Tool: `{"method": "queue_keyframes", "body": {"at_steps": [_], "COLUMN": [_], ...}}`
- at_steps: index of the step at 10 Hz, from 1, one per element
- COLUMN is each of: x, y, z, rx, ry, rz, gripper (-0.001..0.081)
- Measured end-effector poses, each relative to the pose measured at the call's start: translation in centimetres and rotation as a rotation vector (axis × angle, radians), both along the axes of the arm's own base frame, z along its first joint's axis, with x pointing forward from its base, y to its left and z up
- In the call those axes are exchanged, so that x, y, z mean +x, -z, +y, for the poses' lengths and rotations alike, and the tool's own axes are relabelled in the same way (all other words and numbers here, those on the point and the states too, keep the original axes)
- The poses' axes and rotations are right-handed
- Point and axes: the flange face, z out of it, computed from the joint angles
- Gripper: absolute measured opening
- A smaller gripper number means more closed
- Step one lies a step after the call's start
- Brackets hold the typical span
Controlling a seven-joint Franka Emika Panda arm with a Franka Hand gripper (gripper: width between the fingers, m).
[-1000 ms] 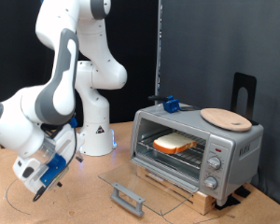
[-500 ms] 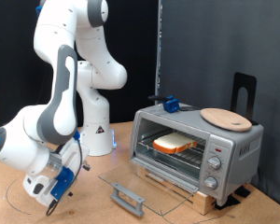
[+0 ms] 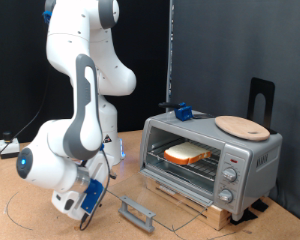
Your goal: Make a piece of toast with the oven
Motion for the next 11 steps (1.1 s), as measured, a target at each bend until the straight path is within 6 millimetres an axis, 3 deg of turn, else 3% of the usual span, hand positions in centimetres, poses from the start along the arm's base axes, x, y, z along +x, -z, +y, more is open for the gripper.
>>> {"method": "queue_keyframes", "body": {"at_steps": [2, 5, 11], "x": [-0.2, -1.1, -2.7], "y": [-0.6, -2.7, -9.6], "z": [2.7, 4.4, 3.4], "rx": [0.032, 0.077, 0.229], "ry": [-0.019, -0.044, -0.029], "rz": [-0.001, 0.009, 0.021], "gripper": [0.0807, 0.0807, 0.0807]}}
